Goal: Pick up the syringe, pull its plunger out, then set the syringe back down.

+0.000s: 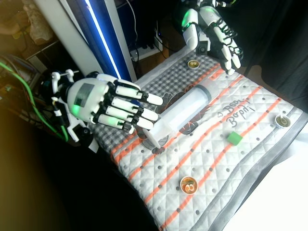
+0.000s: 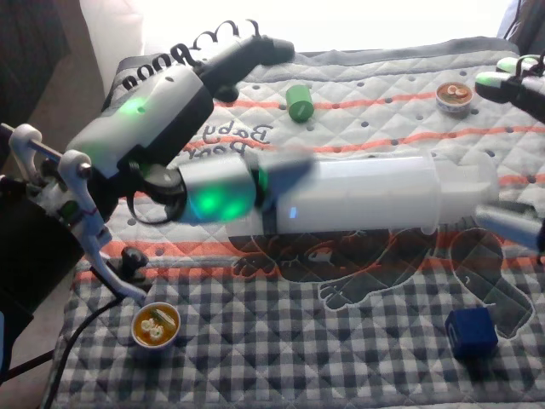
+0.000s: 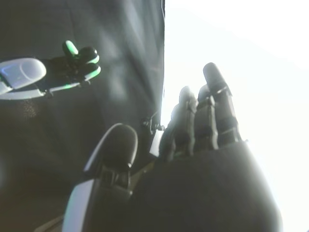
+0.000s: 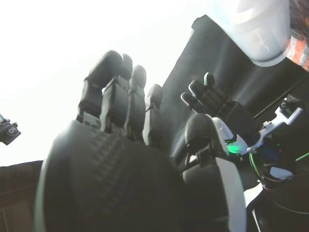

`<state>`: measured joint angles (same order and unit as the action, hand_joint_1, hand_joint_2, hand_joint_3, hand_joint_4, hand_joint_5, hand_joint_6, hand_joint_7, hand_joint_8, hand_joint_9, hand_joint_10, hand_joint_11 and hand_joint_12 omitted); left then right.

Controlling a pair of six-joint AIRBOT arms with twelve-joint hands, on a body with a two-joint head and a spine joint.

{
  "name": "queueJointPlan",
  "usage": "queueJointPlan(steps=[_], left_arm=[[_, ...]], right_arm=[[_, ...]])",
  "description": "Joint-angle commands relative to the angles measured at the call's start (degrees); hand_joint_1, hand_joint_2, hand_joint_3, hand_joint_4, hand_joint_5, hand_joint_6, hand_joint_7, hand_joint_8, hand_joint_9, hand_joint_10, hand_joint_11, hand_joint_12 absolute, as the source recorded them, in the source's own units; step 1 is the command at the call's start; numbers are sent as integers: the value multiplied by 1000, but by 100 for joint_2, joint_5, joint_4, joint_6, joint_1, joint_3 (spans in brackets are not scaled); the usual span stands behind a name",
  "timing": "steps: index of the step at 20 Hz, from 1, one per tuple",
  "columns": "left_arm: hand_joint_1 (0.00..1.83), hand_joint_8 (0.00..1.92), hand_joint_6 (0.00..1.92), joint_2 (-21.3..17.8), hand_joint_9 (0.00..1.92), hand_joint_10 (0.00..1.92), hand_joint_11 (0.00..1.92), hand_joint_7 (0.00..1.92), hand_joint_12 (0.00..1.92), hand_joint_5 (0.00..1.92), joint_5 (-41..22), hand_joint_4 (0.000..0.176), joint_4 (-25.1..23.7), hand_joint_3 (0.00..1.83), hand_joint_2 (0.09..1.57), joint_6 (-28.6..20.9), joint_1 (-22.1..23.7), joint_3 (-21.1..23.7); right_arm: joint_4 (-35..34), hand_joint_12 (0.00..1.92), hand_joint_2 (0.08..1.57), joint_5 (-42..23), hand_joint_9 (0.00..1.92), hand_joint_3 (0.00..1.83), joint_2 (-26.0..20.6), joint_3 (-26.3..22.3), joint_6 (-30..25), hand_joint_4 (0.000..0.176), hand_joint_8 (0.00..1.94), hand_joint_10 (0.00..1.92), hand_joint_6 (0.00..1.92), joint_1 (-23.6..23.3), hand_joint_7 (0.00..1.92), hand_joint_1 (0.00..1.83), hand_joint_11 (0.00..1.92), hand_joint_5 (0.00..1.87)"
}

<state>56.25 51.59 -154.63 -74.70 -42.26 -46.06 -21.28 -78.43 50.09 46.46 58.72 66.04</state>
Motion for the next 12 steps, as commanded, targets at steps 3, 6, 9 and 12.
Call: queueJointPlan(steps=[3,6,9,12], left_arm=[[736,6,21,30,53,18,0,37,696,179,617,41,-226,0,947,-37,106,-26],[768,6,2,111,65,9,0,41,788,163,292,72,-301,0,911,-35,245,-147],[858,0,3,236,7,0,0,4,765,170,-317,73,-398,0,844,-34,564,-421],[916,3,1,385,41,11,0,39,832,187,-1165,20,-645,0,767,-33,958,-724]], right_arm=[[101,937,937,-716,283,0,4,34,-12,0,1,56,8,-40,326,978,0,366],[101,968,942,-715,288,1,4,33,-12,0,0,36,4,-40,322,961,0,369],[101,986,929,-715,283,0,4,33,-12,0,0,23,5,-40,323,953,0,377],[102,996,934,-715,292,0,13,43,-12,17,5,19,11,-40,344,921,0,403]])
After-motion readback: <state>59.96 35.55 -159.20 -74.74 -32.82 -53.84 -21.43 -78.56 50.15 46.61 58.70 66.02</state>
